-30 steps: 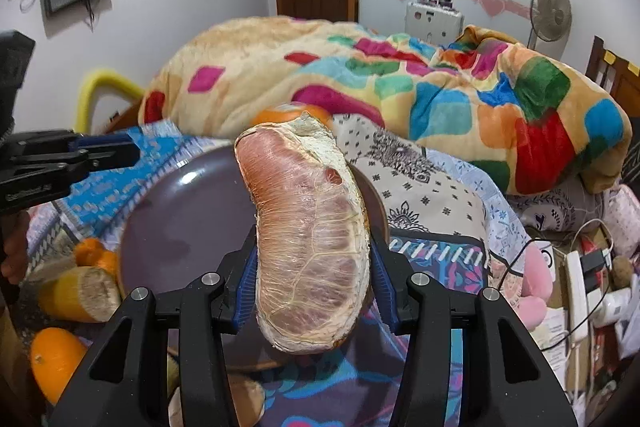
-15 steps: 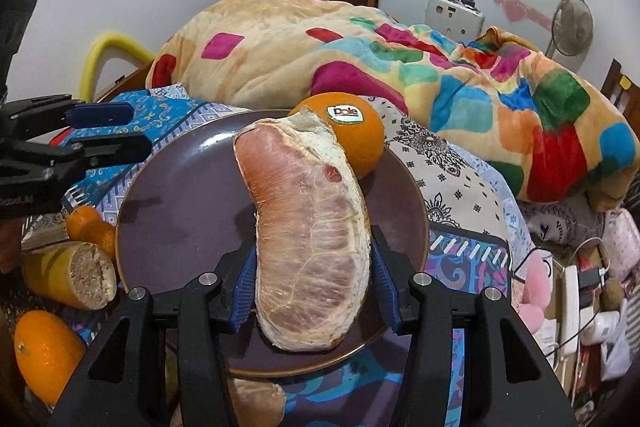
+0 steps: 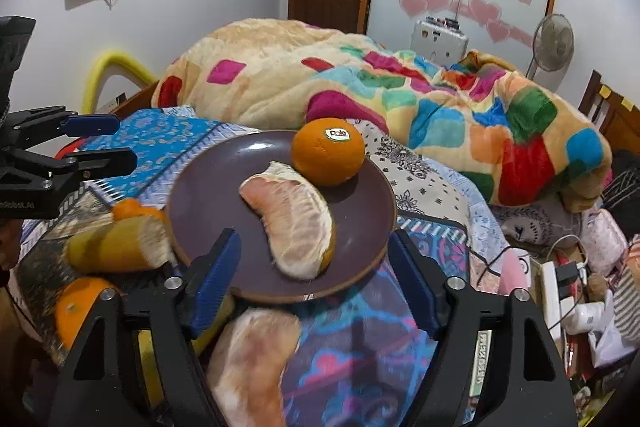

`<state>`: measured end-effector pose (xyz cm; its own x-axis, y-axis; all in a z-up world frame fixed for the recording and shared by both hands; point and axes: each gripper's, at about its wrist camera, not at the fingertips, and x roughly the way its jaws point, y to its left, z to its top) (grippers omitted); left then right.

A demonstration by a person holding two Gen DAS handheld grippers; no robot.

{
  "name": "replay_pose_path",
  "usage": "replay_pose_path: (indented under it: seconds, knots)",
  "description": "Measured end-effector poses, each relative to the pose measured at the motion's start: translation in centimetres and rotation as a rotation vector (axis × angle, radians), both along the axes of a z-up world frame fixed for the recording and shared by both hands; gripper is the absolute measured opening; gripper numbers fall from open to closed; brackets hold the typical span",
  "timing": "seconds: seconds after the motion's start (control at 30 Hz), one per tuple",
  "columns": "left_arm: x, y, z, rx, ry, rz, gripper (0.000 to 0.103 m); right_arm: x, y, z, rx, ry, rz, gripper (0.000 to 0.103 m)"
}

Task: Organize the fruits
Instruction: 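Place the pomelo segment on the plate, then grasp another pomelo segment with the right gripper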

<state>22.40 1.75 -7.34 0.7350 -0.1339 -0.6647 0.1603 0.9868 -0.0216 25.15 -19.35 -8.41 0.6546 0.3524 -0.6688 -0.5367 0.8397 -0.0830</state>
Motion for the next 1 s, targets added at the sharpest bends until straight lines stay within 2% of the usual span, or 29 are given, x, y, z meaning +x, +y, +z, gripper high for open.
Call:
replay_pose_path:
  seconds: [0.2, 0.37, 0.57, 0.8, 0.87, 0.9, 0.93, 1.0]
  knots:
    - [-3.3, -0.4, 0.5, 0.030, -0.021, 0.006, 0.083, -3.1, -0.6, 0.6, 0.011, -0.015, 0.009, 0.078]
    - [-6.2, -0.3, 0.0, 0.020, 0.001, 0.012, 0.085, -5.7, -1.3, 0.0, 0.011, -0.029, 0.001, 0.080]
    - [-9.1, -1.8, -0.9, 0.059, -0.007, 0.014, 0.087, -7.4, -2.0, -1.7, 0.004, -0.019, -0.028, 0.080]
    - [-10.3, -3.1, -1.8, -0.015, 0.007, 0.009, 0.091, -7.1, -2.3, -4.2, 0.003, 0.032, -0.037, 0.079]
    - [-10.2, -3.5, -2.1, -0.021, 0.011, 0.012, 0.091, -6.8, -2.2, -4.6, 0.008, 0.039, -0.039, 0.072]
    - [-10.1, -3.7, -2.3, -0.023, 0.014, 0.015, 0.091, -6.6, -2.1, -4.8, 0.009, 0.041, -0.039, 0.060]
    - [-10.0, -3.9, -2.6, -0.028, 0.019, 0.017, 0.091, -6.5, -2.1, -5.0, 0.013, 0.047, -0.040, 0.053]
    - [-9.7, -4.3, -3.1, -0.039, 0.029, 0.015, 0.091, -6.0, -2.1, -5.5, 0.029, 0.071, -0.031, 0.050]
